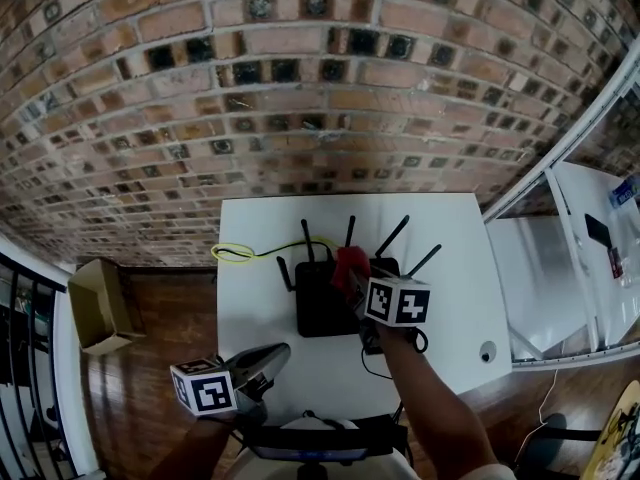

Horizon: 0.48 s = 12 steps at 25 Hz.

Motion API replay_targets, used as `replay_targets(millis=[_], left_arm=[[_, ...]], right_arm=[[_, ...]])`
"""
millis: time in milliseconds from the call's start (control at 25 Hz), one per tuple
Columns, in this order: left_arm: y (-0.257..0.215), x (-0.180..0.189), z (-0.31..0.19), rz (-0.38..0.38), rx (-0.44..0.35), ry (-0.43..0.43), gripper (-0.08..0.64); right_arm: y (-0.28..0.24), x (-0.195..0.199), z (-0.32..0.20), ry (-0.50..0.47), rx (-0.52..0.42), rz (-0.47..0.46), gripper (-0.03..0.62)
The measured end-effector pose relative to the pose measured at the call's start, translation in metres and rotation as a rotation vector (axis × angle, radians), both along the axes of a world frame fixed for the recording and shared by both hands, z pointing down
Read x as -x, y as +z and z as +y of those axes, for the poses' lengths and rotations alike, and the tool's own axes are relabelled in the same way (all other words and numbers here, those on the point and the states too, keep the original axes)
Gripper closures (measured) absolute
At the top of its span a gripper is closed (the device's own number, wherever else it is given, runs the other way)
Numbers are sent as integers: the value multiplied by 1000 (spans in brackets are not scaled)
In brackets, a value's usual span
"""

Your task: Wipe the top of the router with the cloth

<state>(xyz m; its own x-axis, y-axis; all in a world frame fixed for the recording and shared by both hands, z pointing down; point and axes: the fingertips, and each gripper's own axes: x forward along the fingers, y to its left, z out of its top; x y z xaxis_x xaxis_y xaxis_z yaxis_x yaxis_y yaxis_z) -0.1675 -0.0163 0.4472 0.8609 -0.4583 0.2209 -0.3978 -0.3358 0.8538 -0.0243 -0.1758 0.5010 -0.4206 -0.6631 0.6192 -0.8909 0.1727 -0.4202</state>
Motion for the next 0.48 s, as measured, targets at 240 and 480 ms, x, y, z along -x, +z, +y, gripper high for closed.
replay_targets(millis=[240, 480], left_arm=[[-7, -12, 4, 5, -20, 18, 537], [-4, -11, 9, -10, -18, 17, 537]], right_arm=[[-51, -17, -7, 19, -106, 0, 449], [-114, -23, -29, 35, -244, 1, 449]])
